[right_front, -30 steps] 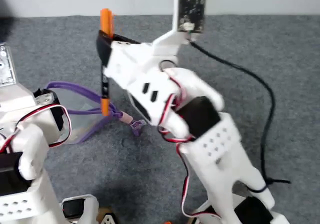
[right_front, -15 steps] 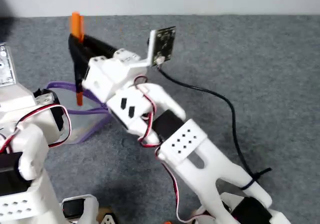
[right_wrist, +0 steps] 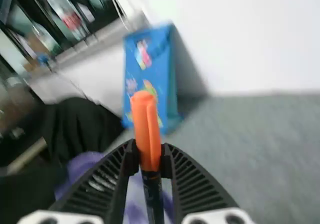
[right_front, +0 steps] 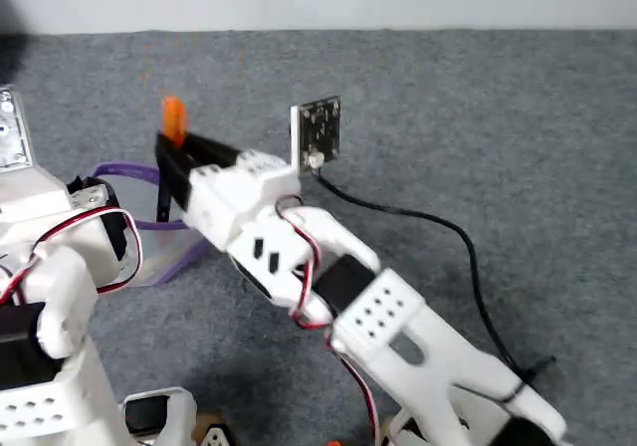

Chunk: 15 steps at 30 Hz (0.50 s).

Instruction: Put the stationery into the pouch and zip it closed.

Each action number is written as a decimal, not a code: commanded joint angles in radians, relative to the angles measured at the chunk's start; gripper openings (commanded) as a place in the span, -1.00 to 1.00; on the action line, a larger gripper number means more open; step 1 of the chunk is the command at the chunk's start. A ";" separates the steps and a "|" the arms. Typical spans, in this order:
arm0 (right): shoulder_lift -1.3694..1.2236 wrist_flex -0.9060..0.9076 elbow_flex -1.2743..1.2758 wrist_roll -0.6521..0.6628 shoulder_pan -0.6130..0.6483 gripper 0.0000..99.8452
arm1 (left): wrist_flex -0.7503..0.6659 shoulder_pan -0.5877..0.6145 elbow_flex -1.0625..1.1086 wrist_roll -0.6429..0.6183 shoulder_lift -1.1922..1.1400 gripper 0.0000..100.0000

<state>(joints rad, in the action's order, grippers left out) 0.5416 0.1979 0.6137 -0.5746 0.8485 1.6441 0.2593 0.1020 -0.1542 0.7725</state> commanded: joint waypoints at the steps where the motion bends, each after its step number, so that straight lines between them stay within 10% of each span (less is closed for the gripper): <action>1: 0.139 0.203 0.025 0.014 0.019 -0.98 | 0.009 0.003 0.027 -0.014 -0.008 -0.97; 15: 0.045 0.239 -0.048 0.017 0.116 -0.98 | 0.009 0.003 0.028 -0.014 -0.008 -0.97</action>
<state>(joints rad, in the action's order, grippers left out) 0.6337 0.4833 0.6444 -0.5746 0.9467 1.6441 0.2593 0.1020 -0.1542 0.7725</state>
